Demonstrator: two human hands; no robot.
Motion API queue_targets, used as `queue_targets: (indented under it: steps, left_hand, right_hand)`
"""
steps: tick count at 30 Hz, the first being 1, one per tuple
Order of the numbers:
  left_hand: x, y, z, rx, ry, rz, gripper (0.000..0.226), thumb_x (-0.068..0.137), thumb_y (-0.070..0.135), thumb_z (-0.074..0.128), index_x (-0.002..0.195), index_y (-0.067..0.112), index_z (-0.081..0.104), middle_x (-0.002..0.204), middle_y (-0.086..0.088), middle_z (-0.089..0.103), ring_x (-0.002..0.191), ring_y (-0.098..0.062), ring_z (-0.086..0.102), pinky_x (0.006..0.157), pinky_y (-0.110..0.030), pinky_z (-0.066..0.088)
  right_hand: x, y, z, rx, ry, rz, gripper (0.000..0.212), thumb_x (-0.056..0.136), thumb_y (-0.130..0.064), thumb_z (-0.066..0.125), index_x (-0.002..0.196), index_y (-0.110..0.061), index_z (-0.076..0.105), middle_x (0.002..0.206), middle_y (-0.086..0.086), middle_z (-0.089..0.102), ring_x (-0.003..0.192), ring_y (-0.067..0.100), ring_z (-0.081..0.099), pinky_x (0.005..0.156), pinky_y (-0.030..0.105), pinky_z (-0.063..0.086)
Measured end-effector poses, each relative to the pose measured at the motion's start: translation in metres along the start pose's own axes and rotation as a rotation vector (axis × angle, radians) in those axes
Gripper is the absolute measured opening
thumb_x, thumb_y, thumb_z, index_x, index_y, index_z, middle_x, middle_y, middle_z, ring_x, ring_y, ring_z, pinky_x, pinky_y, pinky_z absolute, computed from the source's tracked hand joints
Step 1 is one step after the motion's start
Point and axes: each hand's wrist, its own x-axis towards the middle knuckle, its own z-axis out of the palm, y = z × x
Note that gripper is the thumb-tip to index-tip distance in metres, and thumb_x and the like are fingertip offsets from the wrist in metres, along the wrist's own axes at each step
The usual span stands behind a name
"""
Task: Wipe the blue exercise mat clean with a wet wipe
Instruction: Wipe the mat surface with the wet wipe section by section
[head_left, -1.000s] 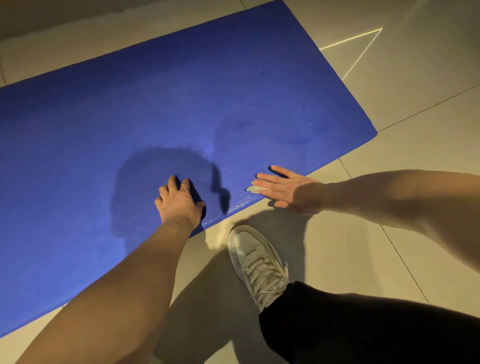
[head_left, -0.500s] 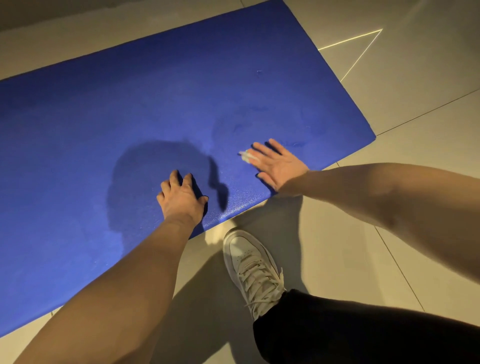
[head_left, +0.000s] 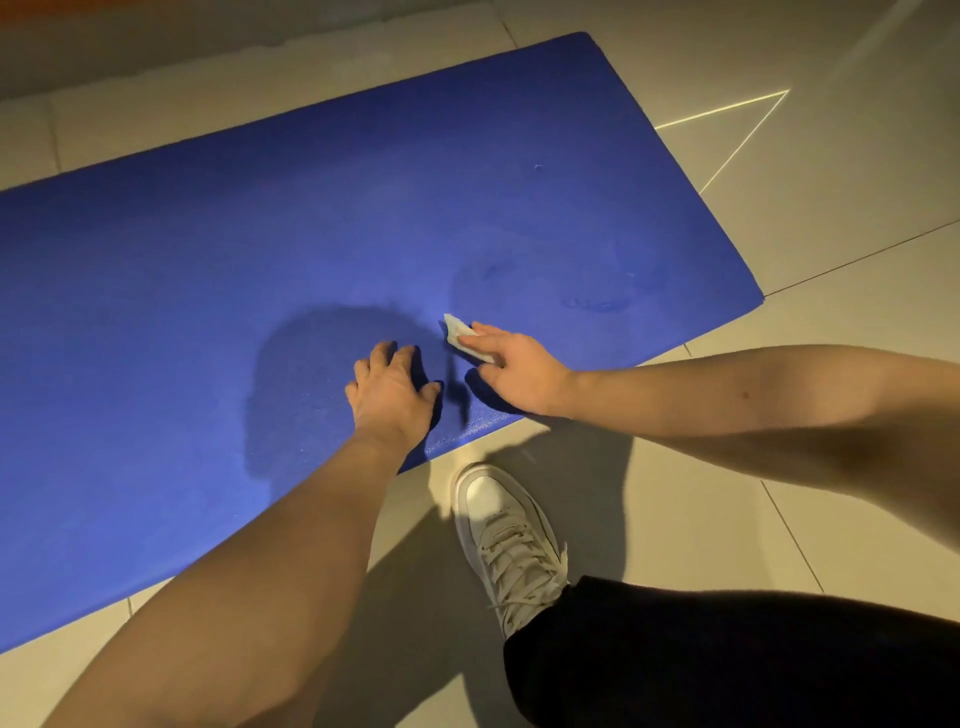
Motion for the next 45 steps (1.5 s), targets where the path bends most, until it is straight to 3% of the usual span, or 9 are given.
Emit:
queue_targets:
  steps: [4,6,10,17,22,27,35,40,45]
  left_hand:
    - [-0.004,0.014,-0.011,-0.325,-0.044,0.034,0.055,0.091,0.028,0.069,0.141,0.021,0.049,0.142,0.0,0.049,0.125,-0.025,0.053,0.107,-0.048,0.041]
    - [-0.009,0.019,-0.016,-0.507,-0.048,0.052,0.061,0.089,0.021,0.073,0.143,0.021,0.046,0.137,0.002,0.05,0.114,-0.02,0.059,0.104,-0.046,0.046]
    - [-0.02,0.036,-0.033,-0.592,-0.038,0.077,0.063,0.092,0.011,0.069,0.148,0.015,0.041,0.12,0.004,0.055,0.096,-0.012,0.058,0.095,-0.026,0.045]
    - [-0.046,0.05,-0.063,-0.52,0.093,0.077,0.003,0.09,0.022,0.067,0.093,0.02,0.066,0.075,0.009,0.06,0.073,-0.017,0.055,0.067,-0.031,0.045]
    - [-0.066,0.052,-0.073,-0.533,0.13,0.032,0.012,0.094,0.024,0.061,0.085,0.016,0.063,0.065,0.008,0.055,0.056,-0.007,0.048,0.056,-0.027,0.039]
    - [-0.086,0.056,-0.082,-0.557,0.158,-0.079,0.019,0.1,0.026,0.053,0.087,0.013,0.058,0.072,0.003,0.056,0.062,-0.015,0.047,0.054,-0.027,0.039]
    - [-0.114,0.069,-0.091,-0.534,0.168,-0.112,0.022,0.094,0.014,0.045,0.074,0.007,0.05,0.068,-0.004,0.048,0.063,-0.019,0.037,0.055,-0.031,0.035]
    - [-0.119,0.081,-0.1,-0.592,0.203,-0.07,0.038,0.094,0.042,0.062,0.124,0.019,0.063,0.11,0.003,0.064,0.096,-0.019,0.059,0.091,-0.037,0.051]
    - [-0.12,0.101,-0.112,-0.564,0.296,0.005,0.039,0.09,0.045,0.069,0.116,0.017,0.057,0.107,0.008,0.06,0.089,-0.014,0.057,0.079,-0.028,0.046]
  right_hand:
    - [0.0,-0.03,-0.015,0.361,-0.004,0.143,0.029,0.099,0.004,0.052,0.117,-0.004,0.073,0.094,0.008,0.063,0.07,0.008,0.052,0.07,0.015,0.042]
    - [-0.003,-0.04,-0.025,0.408,-0.045,0.127,0.024,0.099,0.005,0.053,0.106,-0.004,0.074,0.088,0.018,0.068,0.072,0.015,0.057,0.07,0.027,0.05]
    - [-0.007,-0.058,-0.045,0.284,-0.108,0.204,0.049,0.093,0.015,0.051,0.139,0.0,0.054,0.114,0.022,0.069,0.093,0.032,0.07,0.091,0.046,0.059]
    - [-0.022,-0.089,-0.073,0.24,-0.159,0.183,0.039,0.093,0.013,0.053,0.128,-0.004,0.047,0.094,0.028,0.072,0.081,0.032,0.07,0.09,0.048,0.057]
    - [-0.035,-0.101,-0.091,0.174,-0.121,0.16,0.03,0.091,0.004,0.064,0.117,-0.007,0.056,0.083,0.019,0.074,0.073,0.024,0.067,0.084,0.039,0.058]
    - [-0.051,-0.103,-0.106,0.141,-0.073,0.163,0.012,0.094,-0.006,0.066,0.104,-0.011,0.069,0.075,0.008,0.071,0.067,0.013,0.063,0.064,0.02,0.054]
    - [-0.065,-0.105,-0.106,0.44,-0.068,0.175,0.011,0.094,-0.014,0.064,0.093,-0.004,0.07,0.108,0.016,0.074,0.098,0.026,0.072,0.094,0.039,0.06]
    - [-0.071,-0.116,-0.109,0.507,-0.134,0.129,0.015,0.095,-0.013,0.062,0.097,-0.001,0.07,0.096,0.015,0.076,0.089,0.027,0.074,0.091,0.042,0.061]
    - [-0.077,-0.133,-0.117,0.42,-0.145,0.069,0.014,0.096,-0.017,0.064,0.087,-0.007,0.068,0.087,0.012,0.071,0.081,0.024,0.072,0.082,0.037,0.061]
